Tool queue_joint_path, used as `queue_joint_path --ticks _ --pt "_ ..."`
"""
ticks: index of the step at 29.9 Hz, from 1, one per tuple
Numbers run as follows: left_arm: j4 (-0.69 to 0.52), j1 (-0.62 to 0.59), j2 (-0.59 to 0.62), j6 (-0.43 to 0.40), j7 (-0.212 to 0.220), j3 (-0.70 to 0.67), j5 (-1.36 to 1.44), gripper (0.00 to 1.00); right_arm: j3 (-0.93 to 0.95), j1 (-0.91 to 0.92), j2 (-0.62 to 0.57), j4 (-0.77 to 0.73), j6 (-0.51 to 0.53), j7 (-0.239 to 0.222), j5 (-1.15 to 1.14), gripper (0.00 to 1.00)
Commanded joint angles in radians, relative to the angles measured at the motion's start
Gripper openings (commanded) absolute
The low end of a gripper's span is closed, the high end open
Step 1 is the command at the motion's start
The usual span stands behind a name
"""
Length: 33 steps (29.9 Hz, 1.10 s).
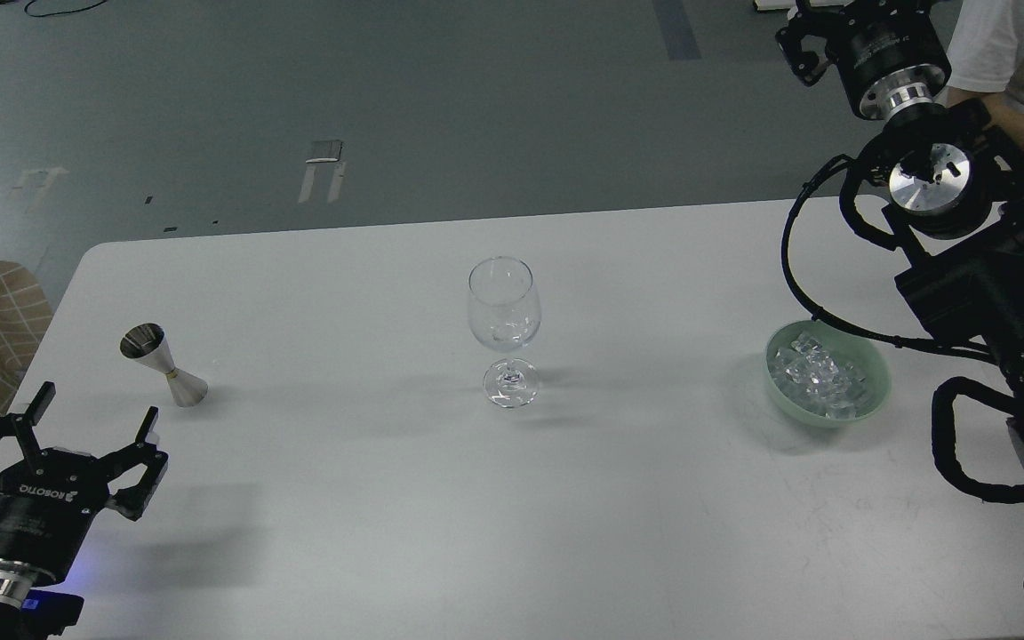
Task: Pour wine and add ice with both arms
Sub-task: 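Close the left gripper around the metal jigger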
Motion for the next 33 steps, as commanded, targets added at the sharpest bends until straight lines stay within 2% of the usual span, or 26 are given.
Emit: queue_joint_path --ticks 1,8,17,20,22,24,28,33 --pt "0.047 -0.028 -0.083 -0.004 -0.005 -0.005 0.008 0.98 0.0 0.002 0.003 -0.001 -0.004 0.001 0.0 1.0" --pt "0.048 -0.051 -0.094 -0.01 0.02 0.004 0.01 0.98 0.0 -0.006 0.001 -0.001 -0.005 0.001 -0.002 1.0" --pt "0.045 -0.109 -0.104 0.002 0.099 0.006 0.008 0.98 -0.001 -0.012 0.001 -0.001 -0.005 0.001 -0.002 1.0" --pt "0.047 -0.114 -0.111 0.016 0.1 0.007 0.005 0.97 0.0 -0.012 0.001 -0.003 -0.005 0.001 -0.002 1.0" --pt "0.047 -0.114 -0.117 0.025 0.119 0.007 0.008 0.98 0.0 -0.012 0.0 -0.004 -0.005 0.002 -0.002 1.0" --pt "0.047 -0.115 -0.12 0.008 0.176 0.003 0.006 0.99 -0.001 -0.013 0.0 -0.006 -0.004 0.002 -0.002 1.0" --pt "0.062 -0.141 -0.132 0.014 0.181 -0.004 -0.001 0.98 -0.002 -0.013 0.0 -0.007 -0.005 0.002 -0.002 1.0" --pt "0.085 -0.153 -0.144 0.019 0.173 -0.002 0.006 0.86 -0.002 -0.015 0.0 -0.006 -0.004 0.002 -0.002 1.0"
